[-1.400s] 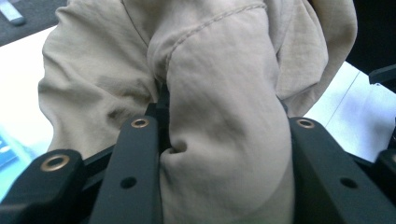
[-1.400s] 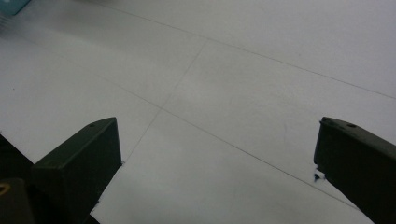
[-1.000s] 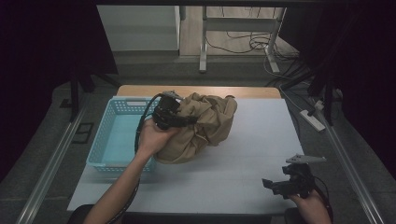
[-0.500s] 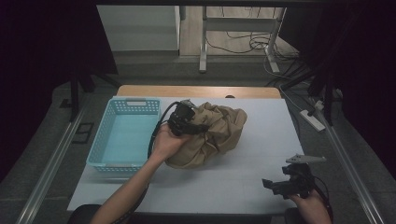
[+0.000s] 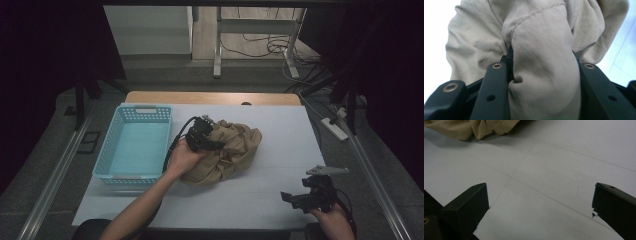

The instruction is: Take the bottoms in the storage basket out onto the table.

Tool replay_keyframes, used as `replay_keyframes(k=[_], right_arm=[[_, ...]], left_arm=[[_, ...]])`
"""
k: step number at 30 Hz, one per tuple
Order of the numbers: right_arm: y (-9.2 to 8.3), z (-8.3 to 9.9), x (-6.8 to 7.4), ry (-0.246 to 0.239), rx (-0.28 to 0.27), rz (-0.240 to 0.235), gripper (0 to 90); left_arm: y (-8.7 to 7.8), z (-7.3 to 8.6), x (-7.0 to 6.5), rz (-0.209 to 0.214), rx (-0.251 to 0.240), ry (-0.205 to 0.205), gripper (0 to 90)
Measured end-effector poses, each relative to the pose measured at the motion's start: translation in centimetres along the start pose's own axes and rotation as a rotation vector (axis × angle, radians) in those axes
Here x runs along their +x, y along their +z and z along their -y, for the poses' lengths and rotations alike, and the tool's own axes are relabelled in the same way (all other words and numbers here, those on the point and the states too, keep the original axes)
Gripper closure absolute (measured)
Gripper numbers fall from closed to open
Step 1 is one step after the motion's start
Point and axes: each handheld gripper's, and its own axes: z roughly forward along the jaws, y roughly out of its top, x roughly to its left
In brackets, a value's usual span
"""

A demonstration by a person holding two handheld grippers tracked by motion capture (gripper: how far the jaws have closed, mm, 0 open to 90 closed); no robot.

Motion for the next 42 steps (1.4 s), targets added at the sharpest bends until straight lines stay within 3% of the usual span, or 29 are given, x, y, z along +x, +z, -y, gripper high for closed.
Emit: replay_keyframes(k=[10,19,28,42], right_arm=[[0.0,0.0,0.0,-0.001,-0.001,0.0,1.0],[0.0,0.0,0.0,-0.001,0.003,0.001,1.0],[0.0,0.0,0.1,-0.002,0.007,0.003,1.0],[0.0,0.0,0.1,-0.003,0.007,0.001,1.0]], left_arm=[[2.1,0.6,-0.2,0.0,0.042,0.051,58.6],[2.9,1.2,0.2,0.026,0.026,0.068,54.5],[3.4,1.5,-0.3,0.001,0.026,0.12,44.6],[3.5,1.3,-0.5,-0.014,0.052,0.165,26.7]])
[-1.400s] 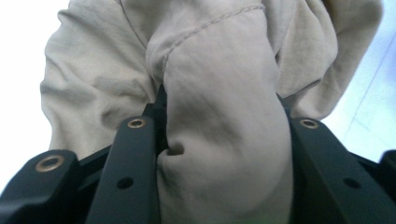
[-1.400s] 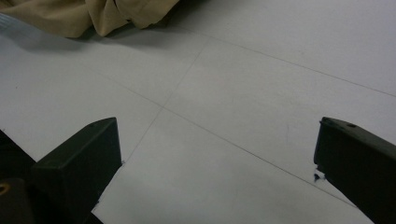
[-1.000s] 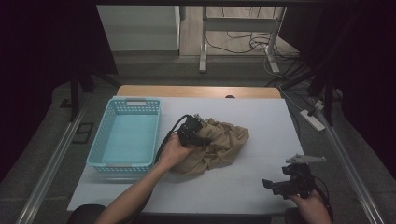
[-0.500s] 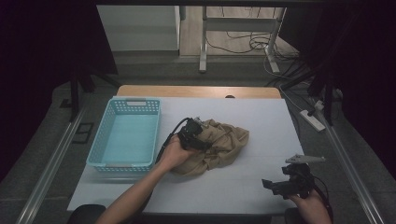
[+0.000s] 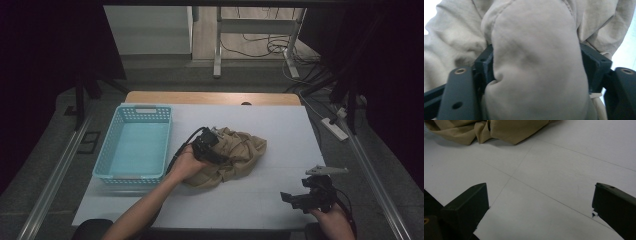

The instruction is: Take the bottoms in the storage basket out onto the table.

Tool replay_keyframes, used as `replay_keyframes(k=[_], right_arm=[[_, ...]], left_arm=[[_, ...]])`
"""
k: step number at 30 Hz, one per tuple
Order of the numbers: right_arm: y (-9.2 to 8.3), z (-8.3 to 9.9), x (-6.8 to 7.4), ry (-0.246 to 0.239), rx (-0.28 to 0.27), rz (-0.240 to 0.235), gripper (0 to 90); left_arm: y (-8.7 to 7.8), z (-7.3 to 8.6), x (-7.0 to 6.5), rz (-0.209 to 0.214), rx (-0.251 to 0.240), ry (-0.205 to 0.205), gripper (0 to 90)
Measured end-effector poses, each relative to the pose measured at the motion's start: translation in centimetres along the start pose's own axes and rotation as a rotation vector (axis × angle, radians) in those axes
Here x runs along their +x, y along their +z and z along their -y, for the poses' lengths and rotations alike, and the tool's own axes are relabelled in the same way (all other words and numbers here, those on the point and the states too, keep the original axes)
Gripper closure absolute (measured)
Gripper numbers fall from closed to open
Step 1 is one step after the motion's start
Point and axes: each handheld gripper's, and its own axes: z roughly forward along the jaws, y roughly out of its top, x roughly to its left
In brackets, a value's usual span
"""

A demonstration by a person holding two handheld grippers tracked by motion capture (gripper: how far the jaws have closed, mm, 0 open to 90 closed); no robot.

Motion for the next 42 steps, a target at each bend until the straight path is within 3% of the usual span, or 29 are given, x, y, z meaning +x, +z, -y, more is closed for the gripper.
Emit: replay_keyframes(k=[3,7,21,25,28,42], right_arm=[[0.0,0.0,0.0,0.0,-0.001,-0.001,1.0],[0.0,0.0,0.0,-0.001,0.0,-0.001,1.0],[0.0,0.0,0.0,-0.001,0.002,-0.004,1.0],[0.0,0.0,0.0,0.001,-0.001,-0.005,1.0],[0.0,0.0,-0.1,0.001,0.003,-0.006,1.0],[0.0,0.0,0.0,0.001,0.001,-0.004,1.0]], left_arm=[[0.0,0.0,0.1,0.02,-0.003,-0.013,23.2],[-0.3,-0.1,0.4,0.069,-0.021,-0.061,20.1],[-1.5,-0.5,0.3,0.106,-0.027,-0.105,15.0],[-1.7,-0.5,0.2,0.104,-0.038,-0.105,9.9],[-2.0,-0.6,0.2,0.126,-0.06,-0.109,6.9],[-2.9,-0.4,-0.1,0.141,-0.093,-0.057,1.8]])
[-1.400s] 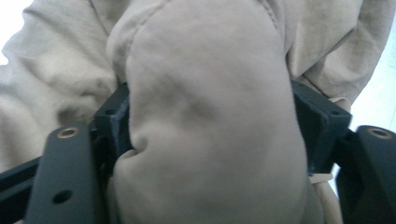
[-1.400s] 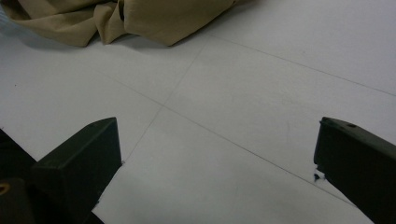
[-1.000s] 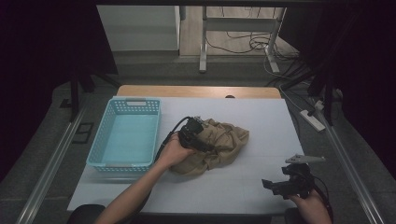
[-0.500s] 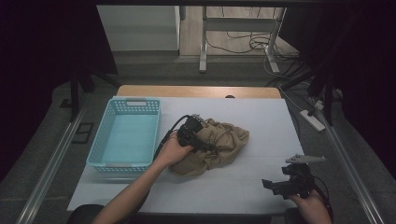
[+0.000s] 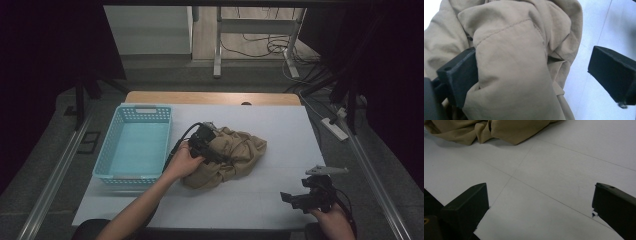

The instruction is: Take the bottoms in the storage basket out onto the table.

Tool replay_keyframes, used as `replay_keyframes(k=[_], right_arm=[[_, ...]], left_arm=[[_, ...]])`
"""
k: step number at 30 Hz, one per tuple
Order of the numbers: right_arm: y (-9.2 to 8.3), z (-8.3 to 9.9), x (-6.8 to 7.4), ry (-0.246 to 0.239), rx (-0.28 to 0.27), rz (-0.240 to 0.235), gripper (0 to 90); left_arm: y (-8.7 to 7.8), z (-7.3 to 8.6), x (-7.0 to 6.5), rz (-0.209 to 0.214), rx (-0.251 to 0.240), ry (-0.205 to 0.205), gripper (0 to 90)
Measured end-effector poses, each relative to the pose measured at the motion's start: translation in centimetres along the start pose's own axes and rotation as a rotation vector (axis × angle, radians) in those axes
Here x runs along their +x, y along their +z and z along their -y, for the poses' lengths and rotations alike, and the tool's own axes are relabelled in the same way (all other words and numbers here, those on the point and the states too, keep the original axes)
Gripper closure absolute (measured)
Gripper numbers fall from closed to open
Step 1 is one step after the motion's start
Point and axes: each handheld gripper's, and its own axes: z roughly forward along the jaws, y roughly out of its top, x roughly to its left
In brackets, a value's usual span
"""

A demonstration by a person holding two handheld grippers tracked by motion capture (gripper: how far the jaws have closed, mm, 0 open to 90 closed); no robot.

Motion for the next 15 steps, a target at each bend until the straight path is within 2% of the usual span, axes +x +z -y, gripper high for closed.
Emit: replay_keyframes(k=[15], right_arm=[[-0.01,0.0,0.03,-0.002,-0.001,0.002,1.0]], left_arm=[[-0.52,0.45,0.39,0.06,-0.038,0.011,2.2]])
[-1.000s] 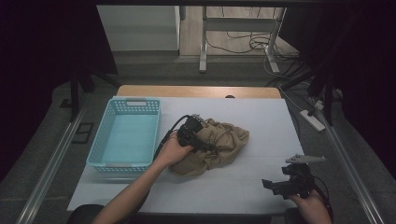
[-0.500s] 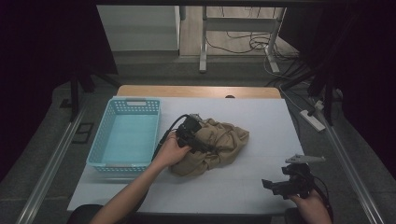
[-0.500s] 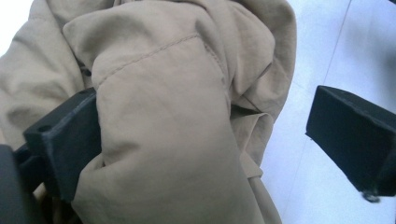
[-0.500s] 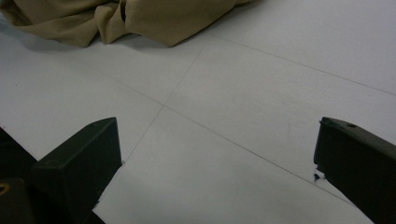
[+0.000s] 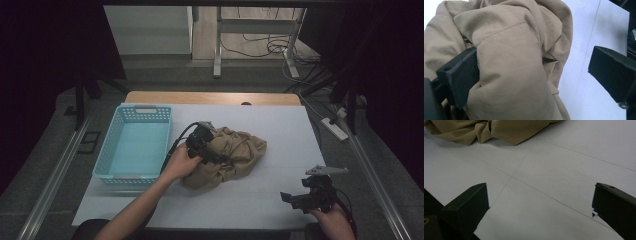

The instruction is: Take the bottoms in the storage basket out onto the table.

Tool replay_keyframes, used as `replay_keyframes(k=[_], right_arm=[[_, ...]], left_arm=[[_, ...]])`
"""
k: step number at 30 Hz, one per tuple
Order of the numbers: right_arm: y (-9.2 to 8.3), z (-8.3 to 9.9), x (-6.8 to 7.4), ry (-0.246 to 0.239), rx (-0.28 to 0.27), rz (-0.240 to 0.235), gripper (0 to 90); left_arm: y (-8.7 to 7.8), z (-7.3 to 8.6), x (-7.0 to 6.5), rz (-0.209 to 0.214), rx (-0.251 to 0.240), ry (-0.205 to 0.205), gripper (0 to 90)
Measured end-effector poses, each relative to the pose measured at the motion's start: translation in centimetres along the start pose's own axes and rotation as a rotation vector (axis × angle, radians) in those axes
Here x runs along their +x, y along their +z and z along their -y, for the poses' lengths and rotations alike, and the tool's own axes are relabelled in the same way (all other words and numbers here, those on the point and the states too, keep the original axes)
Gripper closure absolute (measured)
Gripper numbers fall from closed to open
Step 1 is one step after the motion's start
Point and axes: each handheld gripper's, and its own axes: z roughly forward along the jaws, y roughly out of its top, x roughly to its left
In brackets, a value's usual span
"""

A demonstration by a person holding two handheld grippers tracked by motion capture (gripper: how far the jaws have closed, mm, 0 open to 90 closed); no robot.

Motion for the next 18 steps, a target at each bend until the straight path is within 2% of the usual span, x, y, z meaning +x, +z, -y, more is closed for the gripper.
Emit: replay_keyframes(k=[13,18], right_arm=[[0.02,0.0,0.01,-0.001,-0.003,0.001,1.0],[0.03,0.01,0.01,-0.001,-0.003,0.001,1.0]], left_arm=[[-0.6,0.22,-0.07,0.006,0.002,0.047,2.6],[-0.9,0.31,-0.17,0.005,-0.006,0.044,2.4]])
